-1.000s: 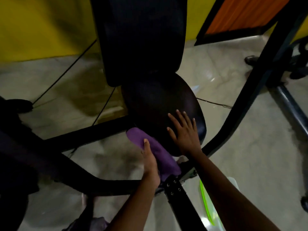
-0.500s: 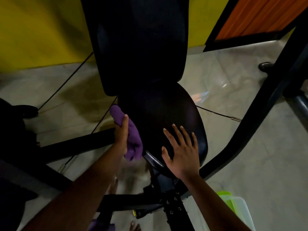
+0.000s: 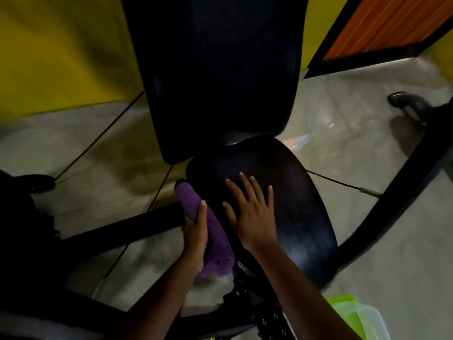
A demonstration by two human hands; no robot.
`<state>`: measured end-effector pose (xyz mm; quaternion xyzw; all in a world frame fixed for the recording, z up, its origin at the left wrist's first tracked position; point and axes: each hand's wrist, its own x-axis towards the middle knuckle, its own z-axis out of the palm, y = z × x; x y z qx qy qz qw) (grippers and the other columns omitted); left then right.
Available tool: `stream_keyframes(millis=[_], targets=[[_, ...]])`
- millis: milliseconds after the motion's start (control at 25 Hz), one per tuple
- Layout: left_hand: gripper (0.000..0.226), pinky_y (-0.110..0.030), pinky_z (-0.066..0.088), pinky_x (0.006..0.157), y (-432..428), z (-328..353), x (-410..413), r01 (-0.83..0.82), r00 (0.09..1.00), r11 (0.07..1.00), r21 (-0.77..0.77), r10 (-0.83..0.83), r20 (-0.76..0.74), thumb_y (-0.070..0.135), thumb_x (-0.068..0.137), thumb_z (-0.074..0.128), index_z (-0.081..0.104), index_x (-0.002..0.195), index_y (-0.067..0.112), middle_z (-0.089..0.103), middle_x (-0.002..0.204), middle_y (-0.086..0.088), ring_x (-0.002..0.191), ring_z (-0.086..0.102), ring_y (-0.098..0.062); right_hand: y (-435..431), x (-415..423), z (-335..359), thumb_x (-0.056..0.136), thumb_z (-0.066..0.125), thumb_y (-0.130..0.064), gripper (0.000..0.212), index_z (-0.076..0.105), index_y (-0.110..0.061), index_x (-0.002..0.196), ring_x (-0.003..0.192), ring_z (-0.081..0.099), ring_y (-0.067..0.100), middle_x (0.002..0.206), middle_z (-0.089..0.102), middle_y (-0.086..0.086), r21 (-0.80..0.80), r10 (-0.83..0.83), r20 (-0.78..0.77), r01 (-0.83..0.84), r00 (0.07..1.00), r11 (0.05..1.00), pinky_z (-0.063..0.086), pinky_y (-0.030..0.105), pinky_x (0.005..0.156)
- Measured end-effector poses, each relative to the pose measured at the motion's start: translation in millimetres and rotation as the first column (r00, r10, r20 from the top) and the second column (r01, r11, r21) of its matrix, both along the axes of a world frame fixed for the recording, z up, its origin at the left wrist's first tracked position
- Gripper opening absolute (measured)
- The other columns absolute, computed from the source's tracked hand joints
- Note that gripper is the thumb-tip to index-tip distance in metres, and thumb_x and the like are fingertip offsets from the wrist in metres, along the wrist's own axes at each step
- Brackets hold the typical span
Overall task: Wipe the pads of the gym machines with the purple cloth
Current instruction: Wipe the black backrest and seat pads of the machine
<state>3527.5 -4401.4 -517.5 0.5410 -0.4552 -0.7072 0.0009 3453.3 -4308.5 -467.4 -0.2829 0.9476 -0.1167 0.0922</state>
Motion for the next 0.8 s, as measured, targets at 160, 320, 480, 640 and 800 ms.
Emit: stream_keyframes(millis=[160,320,480,640,800], targets=[[0.059,-0.027,0.035,0.103,-61,-1,-37,0.107,0.993,0.989,-0.101,-0.101,0.063,0.043,0.094,0.046,0.037,0.141,0.008,0.047,0.140,-0.013,0.127,0.046,-0.028,-44,-30,-23,0.088,0.008,-0.054,0.064,0.023,-0.033,0.146,0.145,0.012,0.021,0.156,0.021,0.000,0.126,-0.042,0.006,0.041,0.999,0.991,0.002,0.048,0.115],[0.053,-0.023,0.033,0.100,-104,5,-73,0.314,0.949,0.946,-0.079,-0.310,0.065,0.042,0.097,0.041,0.036,0.142,0.014,0.041,0.146,-0.004,0.135,0.039,-0.020,-45,-24,-30,0.089,0.029,-0.049,0.055,0.039,-0.030,0.139,0.138,0.034,0.024,0.147,0.041,0.003,0.109,-0.079,-0.134,0.094,0.988,0.990,0.016,0.051,0.113],[0.055,-0.030,0.036,0.105,-127,-5,-95,0.420,0.908,0.907,-0.036,-0.418,0.037,0.043,0.095,0.044,0.039,0.140,0.010,0.044,0.144,-0.010,0.133,0.042,-0.025,-44,-28,-32,0.089,0.032,-0.049,0.053,0.040,-0.031,0.139,0.136,0.036,0.024,0.146,0.042,0.001,0.120,-0.065,-0.143,0.082,0.988,0.989,0.014,0.049,0.110],[0.052,-0.030,0.035,0.103,-122,0,-77,0.385,0.922,0.915,-0.124,-0.375,0.098,0.043,0.094,0.047,0.046,0.135,0.012,0.051,0.136,-0.009,0.127,0.047,-0.027,-42,-29,-22,0.088,0.018,-0.054,0.060,0.029,-0.034,0.144,0.143,0.023,0.022,0.152,0.030,0.000,0.179,-0.031,-0.017,0.034,0.999,0.983,0.003,0.046,0.115],[0.050,-0.027,0.036,0.100,-120,34,-51,0.327,0.943,0.931,-0.161,-0.311,0.115,0.039,0.093,0.051,0.047,0.135,0.011,0.054,0.131,-0.005,0.122,0.049,-0.027,-49,-20,2,0.095,0.028,-0.047,0.053,0.030,-0.029,0.144,0.145,0.010,0.018,0.155,0.022,-0.001,-0.007,-0.110,0.245,0.116,0.963,0.993,0.004,0.037,0.117]])
